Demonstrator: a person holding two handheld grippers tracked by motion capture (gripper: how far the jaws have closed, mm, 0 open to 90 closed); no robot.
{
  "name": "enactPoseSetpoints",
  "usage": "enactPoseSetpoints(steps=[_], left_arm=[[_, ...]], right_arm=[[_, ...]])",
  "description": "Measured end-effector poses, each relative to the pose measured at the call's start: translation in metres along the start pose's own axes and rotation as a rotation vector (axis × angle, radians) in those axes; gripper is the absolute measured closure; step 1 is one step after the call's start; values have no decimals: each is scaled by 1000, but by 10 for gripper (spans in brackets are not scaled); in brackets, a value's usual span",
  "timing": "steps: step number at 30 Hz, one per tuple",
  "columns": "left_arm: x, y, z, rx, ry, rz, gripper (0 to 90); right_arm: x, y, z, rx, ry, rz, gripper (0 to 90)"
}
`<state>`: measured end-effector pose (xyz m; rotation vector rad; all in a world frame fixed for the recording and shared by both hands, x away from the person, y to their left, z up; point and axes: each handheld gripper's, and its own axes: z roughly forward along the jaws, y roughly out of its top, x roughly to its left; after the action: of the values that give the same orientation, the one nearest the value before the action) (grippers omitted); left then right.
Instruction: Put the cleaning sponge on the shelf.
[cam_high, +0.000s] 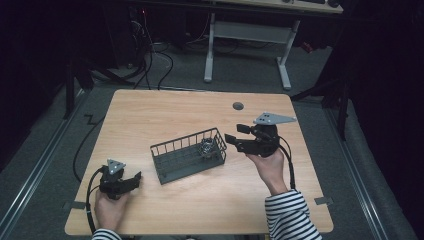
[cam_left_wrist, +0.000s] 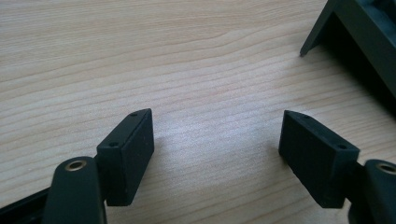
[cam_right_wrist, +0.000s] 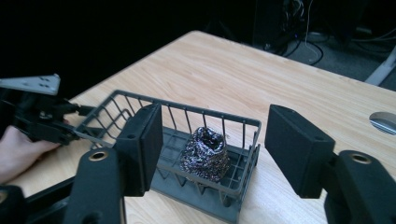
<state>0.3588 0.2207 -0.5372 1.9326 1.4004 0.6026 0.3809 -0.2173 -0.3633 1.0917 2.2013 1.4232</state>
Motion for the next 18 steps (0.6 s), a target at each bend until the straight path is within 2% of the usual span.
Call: enactPoseSetpoints(steps=[5, 8, 13, 18], left_arm=[[0, 0, 0, 0, 0, -1, 268], [0, 0, 0, 1, 1, 0, 268], [0, 0, 0, 1, 1, 0, 269], [0, 0, 0, 1, -1, 0, 267]], right_arm=[[-3, -7, -22, -18, -48, 0, 384], [-4, -13, -34, -31, -58, -2, 395], [-8, -22, -44, -28, -72, 8, 400], [-14, -40, -55, -33, -113, 24, 407]])
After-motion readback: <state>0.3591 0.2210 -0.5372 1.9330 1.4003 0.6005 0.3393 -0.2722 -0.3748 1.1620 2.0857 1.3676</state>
